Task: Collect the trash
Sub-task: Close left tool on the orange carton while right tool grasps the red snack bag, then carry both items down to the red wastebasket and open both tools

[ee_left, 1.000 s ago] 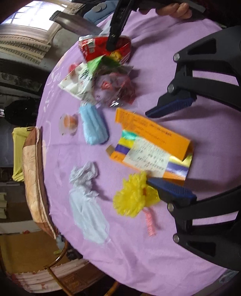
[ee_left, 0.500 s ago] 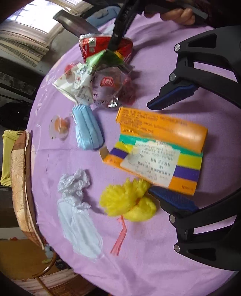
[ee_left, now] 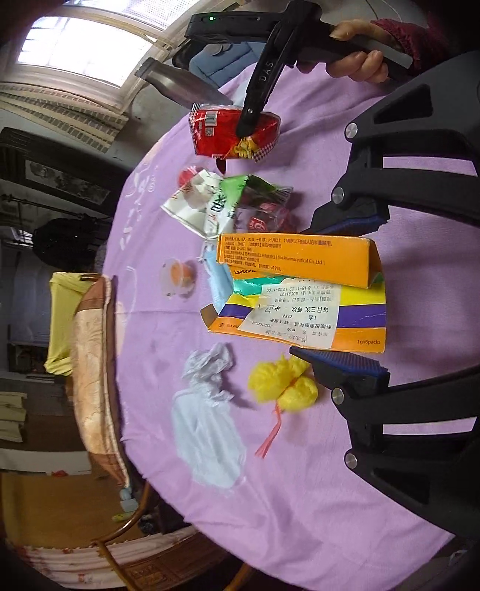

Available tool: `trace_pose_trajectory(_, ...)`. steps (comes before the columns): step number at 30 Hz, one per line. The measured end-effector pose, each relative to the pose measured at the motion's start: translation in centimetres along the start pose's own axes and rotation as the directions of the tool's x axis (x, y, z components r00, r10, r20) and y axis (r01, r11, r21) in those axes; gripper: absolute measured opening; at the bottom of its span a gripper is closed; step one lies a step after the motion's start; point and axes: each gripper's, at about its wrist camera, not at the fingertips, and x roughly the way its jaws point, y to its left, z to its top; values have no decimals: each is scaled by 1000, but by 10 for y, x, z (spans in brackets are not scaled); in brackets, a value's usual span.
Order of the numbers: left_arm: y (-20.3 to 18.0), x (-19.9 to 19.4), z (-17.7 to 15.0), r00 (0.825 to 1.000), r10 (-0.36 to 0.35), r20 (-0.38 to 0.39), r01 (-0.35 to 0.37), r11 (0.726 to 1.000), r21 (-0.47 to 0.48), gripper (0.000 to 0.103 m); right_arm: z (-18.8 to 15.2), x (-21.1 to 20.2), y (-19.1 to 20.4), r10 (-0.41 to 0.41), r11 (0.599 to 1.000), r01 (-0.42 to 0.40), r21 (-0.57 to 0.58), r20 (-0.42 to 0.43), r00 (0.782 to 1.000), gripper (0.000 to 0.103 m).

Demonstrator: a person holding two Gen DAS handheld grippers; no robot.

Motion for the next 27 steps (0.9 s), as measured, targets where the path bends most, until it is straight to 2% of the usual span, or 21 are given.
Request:
trace_pose_trajectory(8,13,-46,-9,996,60,71,-58,998,-27,52,-2,-53,22,55,998,-50,-48,90,994,26)
trace_pose_trajectory(15,27,-92,-34,987,96,132,-90,995,-53,52,-16,-83,58,117,988,-104,-115,116,986,26)
trace_pose_trajectory(22,62,-140,-73,969,179,168,-165,982,-97,52,-36,-96,112,207,960,-186,-210,81,975,27)
trace_pose_trajectory(27,103,-163,-109,954,271,126,-254,957,-137,52,-51,-87,159,262,929,-251,-274,3,965,27)
